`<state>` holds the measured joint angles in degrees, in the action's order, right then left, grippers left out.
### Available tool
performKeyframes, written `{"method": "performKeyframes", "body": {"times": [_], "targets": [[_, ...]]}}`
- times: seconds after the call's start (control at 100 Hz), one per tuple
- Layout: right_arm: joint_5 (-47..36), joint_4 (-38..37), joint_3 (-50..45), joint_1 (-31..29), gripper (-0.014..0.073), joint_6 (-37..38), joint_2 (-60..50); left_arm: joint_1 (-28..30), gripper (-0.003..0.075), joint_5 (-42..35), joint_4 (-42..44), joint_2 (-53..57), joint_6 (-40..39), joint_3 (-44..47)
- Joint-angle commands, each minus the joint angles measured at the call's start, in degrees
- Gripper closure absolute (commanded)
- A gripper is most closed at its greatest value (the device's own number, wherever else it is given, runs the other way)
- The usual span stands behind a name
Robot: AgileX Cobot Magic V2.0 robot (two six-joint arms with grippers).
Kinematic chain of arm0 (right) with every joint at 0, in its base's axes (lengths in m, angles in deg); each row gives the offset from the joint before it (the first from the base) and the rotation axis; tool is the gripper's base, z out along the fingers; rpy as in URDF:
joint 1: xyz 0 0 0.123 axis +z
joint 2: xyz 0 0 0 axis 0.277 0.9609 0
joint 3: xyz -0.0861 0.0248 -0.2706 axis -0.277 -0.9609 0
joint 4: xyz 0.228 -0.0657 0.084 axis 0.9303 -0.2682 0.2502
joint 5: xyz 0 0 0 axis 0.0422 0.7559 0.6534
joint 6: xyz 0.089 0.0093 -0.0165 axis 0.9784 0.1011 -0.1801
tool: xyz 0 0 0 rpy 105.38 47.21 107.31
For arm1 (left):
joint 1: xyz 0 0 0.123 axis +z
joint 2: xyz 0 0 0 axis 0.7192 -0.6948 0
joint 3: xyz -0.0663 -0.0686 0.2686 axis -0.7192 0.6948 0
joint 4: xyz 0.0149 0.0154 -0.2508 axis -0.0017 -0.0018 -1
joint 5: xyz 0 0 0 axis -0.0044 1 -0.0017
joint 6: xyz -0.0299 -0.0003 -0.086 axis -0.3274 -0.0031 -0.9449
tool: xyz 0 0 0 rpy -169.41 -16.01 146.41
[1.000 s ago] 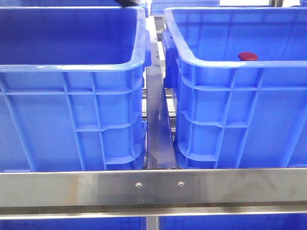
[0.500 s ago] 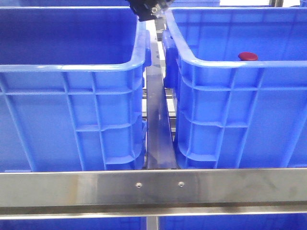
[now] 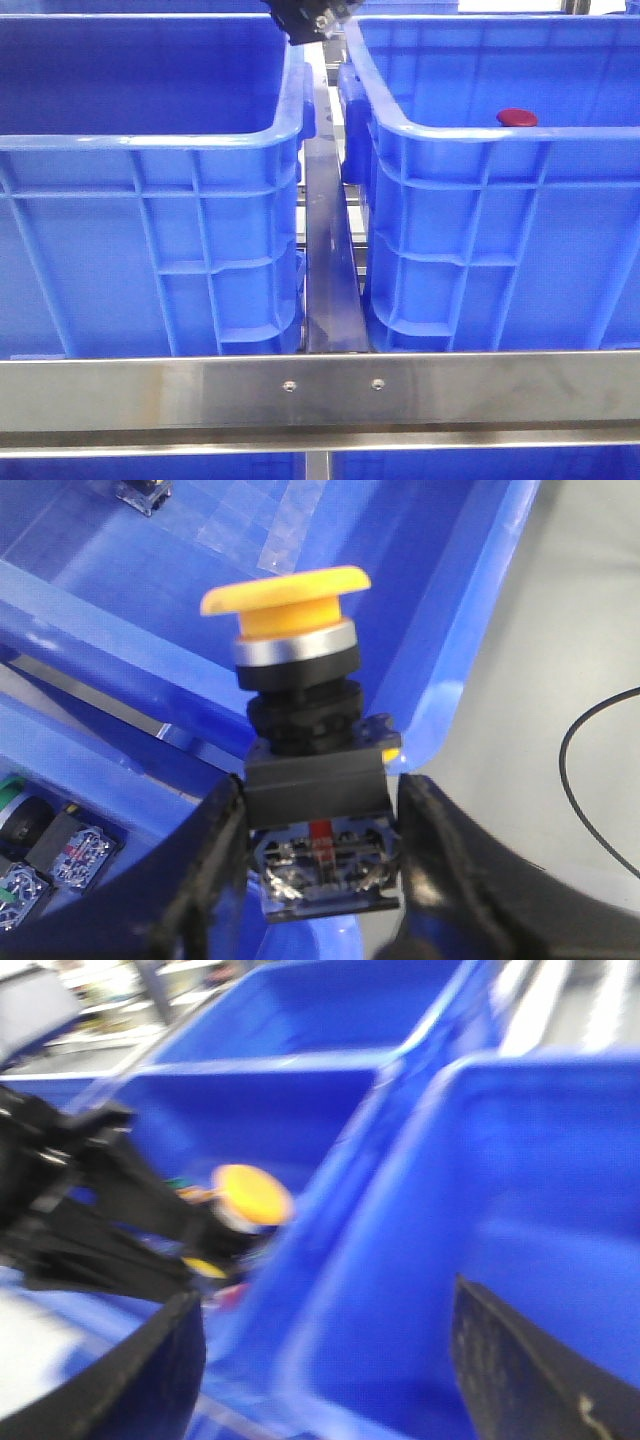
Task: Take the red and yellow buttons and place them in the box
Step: 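Pass the yellow button from the left gripper to the right gripper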
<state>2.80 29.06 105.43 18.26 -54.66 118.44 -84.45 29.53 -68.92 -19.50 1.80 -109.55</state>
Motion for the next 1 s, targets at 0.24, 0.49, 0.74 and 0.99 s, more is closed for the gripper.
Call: {"method": "performKeyframes", "body": {"times": [0.24,0.49,0.74,0.99], "targets": [[19.0,11.8,13.8,-0.2,0.0055,11.0,18.7,-0.4,0.0668,-2.7,-2.2,1.9,-0.1,-1.7],[23.1,20.5,16.4,3.0,0.0055,11.0,30.4,-0.4,0.0668,-2.7,-2.2,1.9,-0.1,-1.7],[21.2,22.7,19.5,8.6,0.0055,10.9,37.3,-0.4,0.0668,-2.7,-2.2,1.9,-0.1,-1.7],[21.0,23.0,21.2,9.5,0.0165,10.9,38.6,-0.4,0.0668,-2.7,-2.2,1.9,-0.1,-1.7]]}}
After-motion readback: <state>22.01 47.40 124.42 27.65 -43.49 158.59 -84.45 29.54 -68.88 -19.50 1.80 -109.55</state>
